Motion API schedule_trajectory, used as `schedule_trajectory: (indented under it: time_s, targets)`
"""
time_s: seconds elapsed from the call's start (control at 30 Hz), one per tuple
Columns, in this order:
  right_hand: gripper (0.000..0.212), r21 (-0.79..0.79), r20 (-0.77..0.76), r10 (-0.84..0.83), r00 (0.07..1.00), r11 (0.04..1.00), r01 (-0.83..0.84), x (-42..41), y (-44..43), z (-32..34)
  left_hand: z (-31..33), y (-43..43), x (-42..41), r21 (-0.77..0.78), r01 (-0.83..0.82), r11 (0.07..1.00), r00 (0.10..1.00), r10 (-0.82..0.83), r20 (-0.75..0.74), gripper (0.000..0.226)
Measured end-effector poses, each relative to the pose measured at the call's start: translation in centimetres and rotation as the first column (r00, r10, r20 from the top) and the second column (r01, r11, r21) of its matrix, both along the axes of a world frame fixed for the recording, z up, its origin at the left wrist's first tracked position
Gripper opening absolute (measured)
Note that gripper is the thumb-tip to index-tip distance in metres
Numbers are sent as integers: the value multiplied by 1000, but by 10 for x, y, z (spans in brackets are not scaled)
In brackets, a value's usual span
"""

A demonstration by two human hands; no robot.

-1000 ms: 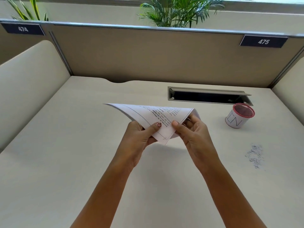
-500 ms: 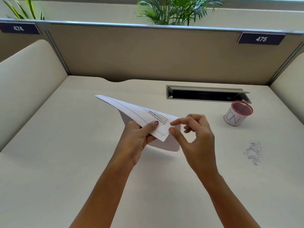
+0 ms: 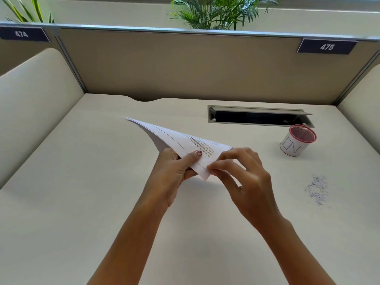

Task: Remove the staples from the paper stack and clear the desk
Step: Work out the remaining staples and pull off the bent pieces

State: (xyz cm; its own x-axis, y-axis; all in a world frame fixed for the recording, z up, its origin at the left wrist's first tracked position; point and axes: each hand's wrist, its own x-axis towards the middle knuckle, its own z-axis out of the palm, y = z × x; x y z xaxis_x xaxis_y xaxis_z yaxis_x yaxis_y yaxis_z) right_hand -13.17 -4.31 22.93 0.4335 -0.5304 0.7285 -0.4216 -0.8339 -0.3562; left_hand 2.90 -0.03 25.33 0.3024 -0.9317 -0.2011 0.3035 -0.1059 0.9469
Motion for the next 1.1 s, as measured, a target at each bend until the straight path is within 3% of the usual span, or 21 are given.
schedule_trajectory:
  time_s: [0.13,0.23,0.4,0.57,0.63,0.73,0.8,0.93,1.03,1.1]
  targets:
    - [7,171,111,-90,990,983,70,-13,-5,-19,-1,1,1,-17,-28,999,999,27,-19,16]
    - [19,397,141,-276,951,896,201,-38,-14,-59,-4,1,1,-26,-46,999,998,44,-52,16]
    - [31,601,-112,-571,813,613,513,-91,-16,-133,-9,0,-1,-22,-77,997,994,75,-77,14]
    - [68,678,-417,-535,735,355,643,-113,-6,-169,-12,-3,-5,-15,-95,995,992,93,-80,13]
    - [59,657,-472,-494,730,356,665,-113,-2,-175,-11,-4,-7,-16,-94,995,993,92,-77,13]
    - [32,594,-479,-488,730,431,679,-111,-3,-175,-10,-5,-7,-20,-95,995,993,93,-66,14]
    - [24,659,-420,-486,766,418,626,-109,-7,-170,-10,-5,-6,-19,-101,995,993,100,-56,13]
    - [29,892,-155,-592,791,261,370,-96,-11,-139,-10,-6,-6,-28,-121,992,991,119,-58,13]
    - [42,970,173,-662,729,245,-8,-81,-7,-107,-10,-6,-8,-46,-128,991,989,124,-82,14]
    - [44,919,394,-651,649,277,-280,-71,-1,-84,-11,-7,-11,-48,-138,989,987,133,-95,14]
